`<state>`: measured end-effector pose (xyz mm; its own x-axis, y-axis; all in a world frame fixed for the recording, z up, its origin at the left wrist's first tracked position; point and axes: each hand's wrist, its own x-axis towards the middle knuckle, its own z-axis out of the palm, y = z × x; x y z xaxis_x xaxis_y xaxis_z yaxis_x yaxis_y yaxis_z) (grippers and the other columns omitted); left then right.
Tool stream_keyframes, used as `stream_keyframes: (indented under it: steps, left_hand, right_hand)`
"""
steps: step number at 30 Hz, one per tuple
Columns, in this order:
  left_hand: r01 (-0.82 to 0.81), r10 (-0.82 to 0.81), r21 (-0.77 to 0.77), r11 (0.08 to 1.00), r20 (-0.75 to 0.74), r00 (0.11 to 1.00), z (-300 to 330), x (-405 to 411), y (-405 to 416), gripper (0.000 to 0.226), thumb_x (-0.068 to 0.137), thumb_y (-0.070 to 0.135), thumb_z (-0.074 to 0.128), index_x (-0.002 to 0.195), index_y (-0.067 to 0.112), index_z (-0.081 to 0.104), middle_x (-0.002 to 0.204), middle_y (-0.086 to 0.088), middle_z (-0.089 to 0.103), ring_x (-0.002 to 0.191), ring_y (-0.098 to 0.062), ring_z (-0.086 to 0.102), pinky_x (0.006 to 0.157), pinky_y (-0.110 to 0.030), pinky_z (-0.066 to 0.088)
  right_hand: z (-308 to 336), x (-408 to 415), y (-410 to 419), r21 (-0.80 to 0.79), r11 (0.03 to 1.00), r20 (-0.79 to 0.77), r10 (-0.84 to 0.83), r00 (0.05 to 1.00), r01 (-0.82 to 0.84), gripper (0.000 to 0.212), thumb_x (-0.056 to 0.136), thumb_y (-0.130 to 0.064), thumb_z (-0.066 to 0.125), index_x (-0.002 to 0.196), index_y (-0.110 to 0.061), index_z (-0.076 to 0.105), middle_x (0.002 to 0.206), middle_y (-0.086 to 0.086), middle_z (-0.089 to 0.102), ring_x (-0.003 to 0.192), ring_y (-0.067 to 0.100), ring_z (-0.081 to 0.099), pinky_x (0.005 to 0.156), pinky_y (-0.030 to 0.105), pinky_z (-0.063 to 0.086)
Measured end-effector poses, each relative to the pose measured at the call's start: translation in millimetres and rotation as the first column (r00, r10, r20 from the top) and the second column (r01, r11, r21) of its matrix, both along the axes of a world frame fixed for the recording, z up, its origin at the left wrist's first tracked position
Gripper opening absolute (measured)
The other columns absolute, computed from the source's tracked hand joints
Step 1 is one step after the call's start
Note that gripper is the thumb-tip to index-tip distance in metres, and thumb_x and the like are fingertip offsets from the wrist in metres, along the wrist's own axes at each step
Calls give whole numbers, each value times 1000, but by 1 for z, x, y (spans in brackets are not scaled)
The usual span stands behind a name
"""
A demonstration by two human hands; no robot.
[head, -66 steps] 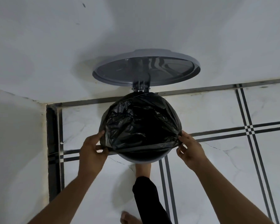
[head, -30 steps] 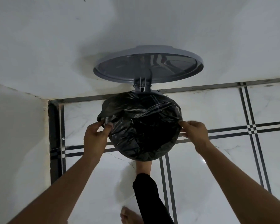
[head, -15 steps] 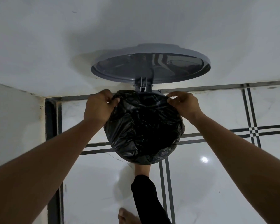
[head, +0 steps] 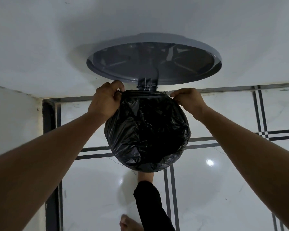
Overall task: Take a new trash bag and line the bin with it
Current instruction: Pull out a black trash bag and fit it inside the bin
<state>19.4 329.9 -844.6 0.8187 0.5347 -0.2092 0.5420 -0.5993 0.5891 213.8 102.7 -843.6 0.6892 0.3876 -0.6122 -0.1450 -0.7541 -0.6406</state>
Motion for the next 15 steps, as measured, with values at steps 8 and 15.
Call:
stream_keyframes:
  steps: [8,15]
  left_hand:
    - [-169,106,-264,950,-236,966,-7,-1,5,27,97,13,55,108,14,80,111,1,74,107,-17,66,100,-27,47]
    - [-472,339,-640,606,-329,881,-12,-22,8,41,79,33,71,89,-6,68,81,-10,60,78,-22,59,75,-33,51]
  right_hand:
    - [-7,-7,0,-47,992,-44,111,993,-113,53,83,-65,61,93,-16,79,93,6,77,95,27,73,95,47,58]
    - [-11,-1,-3,-146,989,-8,2,1000,-3,35,93,-45,66,84,-14,80,83,0,72,87,20,65,83,33,51]
